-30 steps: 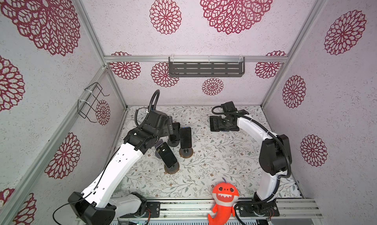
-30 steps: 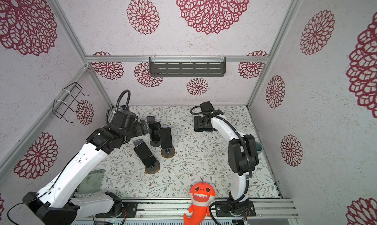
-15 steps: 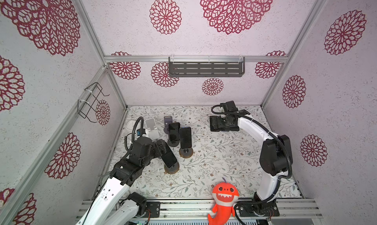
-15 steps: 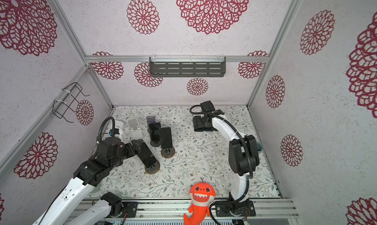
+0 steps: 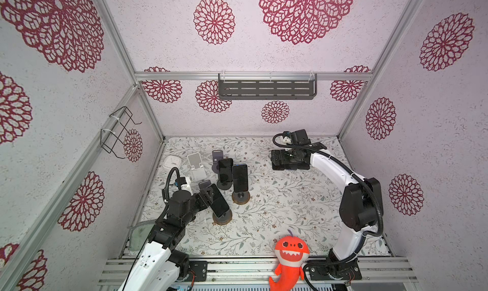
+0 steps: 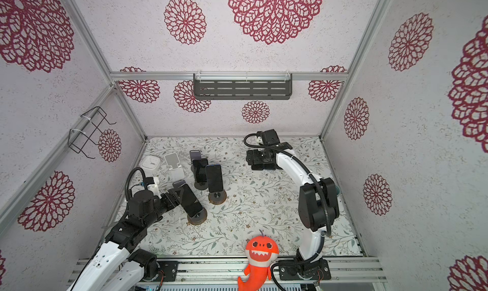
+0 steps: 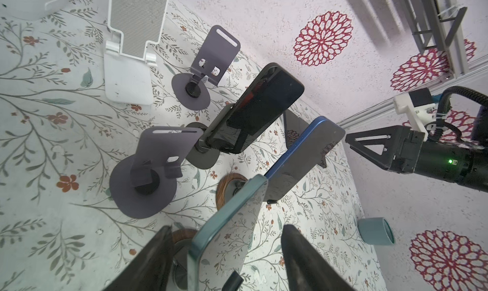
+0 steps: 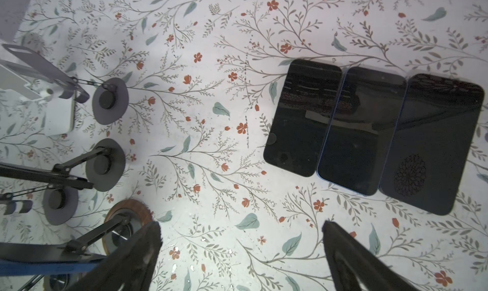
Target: Remove the phone from the phone stand
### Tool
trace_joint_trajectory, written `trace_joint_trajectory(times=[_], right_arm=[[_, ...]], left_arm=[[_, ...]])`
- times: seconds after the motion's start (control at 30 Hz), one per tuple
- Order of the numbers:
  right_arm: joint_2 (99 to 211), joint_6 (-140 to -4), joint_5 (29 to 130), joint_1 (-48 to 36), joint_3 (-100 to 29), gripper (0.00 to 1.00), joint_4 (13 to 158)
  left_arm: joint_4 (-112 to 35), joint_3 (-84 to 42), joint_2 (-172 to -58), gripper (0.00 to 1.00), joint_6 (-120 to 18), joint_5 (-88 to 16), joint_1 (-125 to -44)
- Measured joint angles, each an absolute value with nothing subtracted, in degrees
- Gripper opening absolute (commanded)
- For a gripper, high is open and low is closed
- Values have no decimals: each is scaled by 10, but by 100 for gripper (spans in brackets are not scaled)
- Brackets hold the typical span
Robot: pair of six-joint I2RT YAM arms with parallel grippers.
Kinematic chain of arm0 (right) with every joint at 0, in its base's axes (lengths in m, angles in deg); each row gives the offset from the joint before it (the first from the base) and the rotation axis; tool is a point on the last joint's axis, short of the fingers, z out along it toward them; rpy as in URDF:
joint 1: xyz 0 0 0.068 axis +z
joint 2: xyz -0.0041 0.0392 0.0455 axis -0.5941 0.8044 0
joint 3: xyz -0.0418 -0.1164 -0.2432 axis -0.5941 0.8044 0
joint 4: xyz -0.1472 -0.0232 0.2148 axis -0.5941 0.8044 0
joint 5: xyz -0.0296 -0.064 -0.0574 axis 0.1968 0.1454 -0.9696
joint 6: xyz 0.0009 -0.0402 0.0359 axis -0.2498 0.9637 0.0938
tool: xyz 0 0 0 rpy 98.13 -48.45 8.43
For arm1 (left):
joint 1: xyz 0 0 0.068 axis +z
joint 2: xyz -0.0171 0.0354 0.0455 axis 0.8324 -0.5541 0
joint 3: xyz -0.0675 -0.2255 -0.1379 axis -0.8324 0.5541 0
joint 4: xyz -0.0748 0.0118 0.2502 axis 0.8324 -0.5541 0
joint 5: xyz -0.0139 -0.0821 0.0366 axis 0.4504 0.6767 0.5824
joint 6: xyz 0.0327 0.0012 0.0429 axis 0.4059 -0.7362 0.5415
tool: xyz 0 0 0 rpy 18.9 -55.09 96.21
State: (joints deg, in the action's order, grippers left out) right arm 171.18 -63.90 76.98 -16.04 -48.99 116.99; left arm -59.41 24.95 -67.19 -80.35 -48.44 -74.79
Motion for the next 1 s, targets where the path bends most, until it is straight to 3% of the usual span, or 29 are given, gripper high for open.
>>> trace_joint_trajectory(times=[0.47, 1.0], right_arm=[[1709, -640, 774, -160, -490, 98, 1170], [1709, -641, 772, -160, -489, 97, 1171]], left_arm=[[-542, 266, -698, 58, -801, -475, -747], [-535, 266, -717, 39, -787, -474, -744]])
